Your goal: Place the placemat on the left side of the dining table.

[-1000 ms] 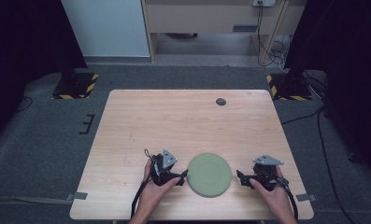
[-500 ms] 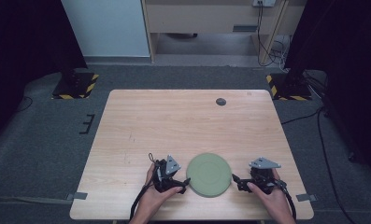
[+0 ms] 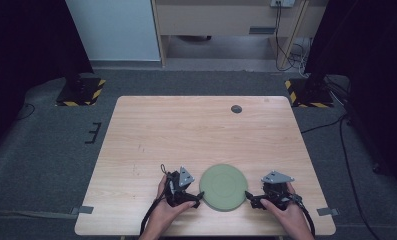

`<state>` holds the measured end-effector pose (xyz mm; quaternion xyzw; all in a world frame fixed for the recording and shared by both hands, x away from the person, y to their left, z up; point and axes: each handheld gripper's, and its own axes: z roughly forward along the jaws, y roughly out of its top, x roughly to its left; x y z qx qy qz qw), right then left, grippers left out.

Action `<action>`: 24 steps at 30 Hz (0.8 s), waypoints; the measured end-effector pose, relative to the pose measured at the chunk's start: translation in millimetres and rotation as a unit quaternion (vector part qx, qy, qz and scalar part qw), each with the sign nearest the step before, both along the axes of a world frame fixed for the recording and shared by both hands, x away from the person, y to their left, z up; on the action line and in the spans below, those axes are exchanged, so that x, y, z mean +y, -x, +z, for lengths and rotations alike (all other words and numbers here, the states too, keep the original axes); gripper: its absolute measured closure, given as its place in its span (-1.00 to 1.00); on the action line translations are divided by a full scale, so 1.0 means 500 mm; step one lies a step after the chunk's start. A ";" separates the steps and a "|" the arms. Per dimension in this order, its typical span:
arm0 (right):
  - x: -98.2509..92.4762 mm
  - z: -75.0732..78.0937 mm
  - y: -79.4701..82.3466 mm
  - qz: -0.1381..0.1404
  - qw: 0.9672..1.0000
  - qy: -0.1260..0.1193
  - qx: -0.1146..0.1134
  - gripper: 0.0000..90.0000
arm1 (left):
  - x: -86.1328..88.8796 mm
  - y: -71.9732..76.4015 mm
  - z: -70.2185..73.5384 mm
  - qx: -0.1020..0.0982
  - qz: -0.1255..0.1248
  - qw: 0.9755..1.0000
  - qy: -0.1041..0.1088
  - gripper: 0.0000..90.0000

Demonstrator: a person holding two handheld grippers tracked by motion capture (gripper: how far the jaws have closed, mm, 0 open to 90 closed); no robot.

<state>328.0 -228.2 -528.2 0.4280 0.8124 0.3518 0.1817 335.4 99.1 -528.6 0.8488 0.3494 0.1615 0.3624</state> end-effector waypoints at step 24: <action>0.006 -0.001 -0.008 -0.023 1.000 0.005 -0.005 -0.98 | -0.003 -0.010 0.000 -0.007 0.012 1.000 -0.006 -0.97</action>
